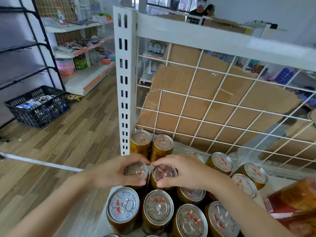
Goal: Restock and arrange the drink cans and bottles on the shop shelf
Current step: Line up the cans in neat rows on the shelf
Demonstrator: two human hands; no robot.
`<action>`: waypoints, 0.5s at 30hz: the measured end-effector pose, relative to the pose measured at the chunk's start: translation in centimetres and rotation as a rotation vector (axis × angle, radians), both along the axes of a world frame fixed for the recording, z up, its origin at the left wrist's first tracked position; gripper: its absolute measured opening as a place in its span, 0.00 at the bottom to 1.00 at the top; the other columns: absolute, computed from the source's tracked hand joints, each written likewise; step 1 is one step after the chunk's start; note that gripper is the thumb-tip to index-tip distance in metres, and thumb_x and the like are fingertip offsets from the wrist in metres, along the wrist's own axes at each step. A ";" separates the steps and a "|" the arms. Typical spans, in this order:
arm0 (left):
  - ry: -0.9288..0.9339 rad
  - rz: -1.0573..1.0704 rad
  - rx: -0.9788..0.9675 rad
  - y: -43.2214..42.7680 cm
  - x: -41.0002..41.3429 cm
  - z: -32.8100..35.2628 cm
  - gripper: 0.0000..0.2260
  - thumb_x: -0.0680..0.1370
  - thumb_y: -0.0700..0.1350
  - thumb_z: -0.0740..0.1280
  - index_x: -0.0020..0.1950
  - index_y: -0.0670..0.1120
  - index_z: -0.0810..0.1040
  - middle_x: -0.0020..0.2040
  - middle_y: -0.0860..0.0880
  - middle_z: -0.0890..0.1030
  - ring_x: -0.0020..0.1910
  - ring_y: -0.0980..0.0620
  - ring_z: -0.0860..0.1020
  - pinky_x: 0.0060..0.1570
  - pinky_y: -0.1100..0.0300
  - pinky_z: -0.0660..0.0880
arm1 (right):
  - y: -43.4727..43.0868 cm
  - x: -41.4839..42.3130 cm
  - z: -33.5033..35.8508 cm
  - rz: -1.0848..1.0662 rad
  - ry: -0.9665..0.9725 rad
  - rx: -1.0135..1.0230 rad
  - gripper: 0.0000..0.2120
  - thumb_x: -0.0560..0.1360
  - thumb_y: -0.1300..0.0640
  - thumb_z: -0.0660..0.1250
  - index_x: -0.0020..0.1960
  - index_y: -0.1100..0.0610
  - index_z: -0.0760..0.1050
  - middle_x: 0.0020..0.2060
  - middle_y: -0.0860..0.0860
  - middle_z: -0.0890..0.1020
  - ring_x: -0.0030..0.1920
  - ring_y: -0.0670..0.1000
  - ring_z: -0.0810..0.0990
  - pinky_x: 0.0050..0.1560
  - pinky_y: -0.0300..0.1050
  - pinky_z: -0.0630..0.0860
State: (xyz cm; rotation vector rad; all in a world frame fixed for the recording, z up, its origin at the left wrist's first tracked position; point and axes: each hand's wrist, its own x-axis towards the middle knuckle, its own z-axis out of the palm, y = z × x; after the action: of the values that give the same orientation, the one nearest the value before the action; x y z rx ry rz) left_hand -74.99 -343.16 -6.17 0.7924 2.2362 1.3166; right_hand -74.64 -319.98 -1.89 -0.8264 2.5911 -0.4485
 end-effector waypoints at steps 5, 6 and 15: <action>0.027 0.071 0.033 0.0 0.6 -0.4 0.15 0.72 0.52 0.72 0.56 0.52 0.75 0.49 0.54 0.79 0.50 0.56 0.77 0.50 0.64 0.73 | -0.1 0.4 0.2 -0.014 -0.001 -0.009 0.26 0.71 0.39 0.67 0.67 0.41 0.67 0.65 0.41 0.72 0.63 0.43 0.70 0.59 0.41 0.66; 0.037 0.076 0.030 0.0 0.7 -0.5 0.16 0.71 0.54 0.72 0.56 0.53 0.74 0.49 0.54 0.79 0.49 0.56 0.77 0.50 0.64 0.73 | -0.2 0.5 0.2 -0.019 0.001 -0.011 0.25 0.72 0.40 0.67 0.67 0.41 0.68 0.64 0.41 0.73 0.62 0.43 0.70 0.58 0.40 0.66; 0.059 0.094 0.035 0.1 1.7 -0.6 0.13 0.72 0.51 0.71 0.54 0.51 0.73 0.45 0.60 0.78 0.44 0.61 0.75 0.44 0.70 0.69 | -0.7 1.1 0.1 -0.042 0.029 -0.027 0.22 0.71 0.43 0.69 0.64 0.43 0.71 0.60 0.41 0.76 0.53 0.40 0.72 0.46 0.30 0.65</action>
State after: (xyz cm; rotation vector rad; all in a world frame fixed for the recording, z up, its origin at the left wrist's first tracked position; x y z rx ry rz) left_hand -73.29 -343.02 -6.77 0.7560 2.3276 1.3966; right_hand -73.53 -320.68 -1.80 -0.7941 2.6387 -0.4882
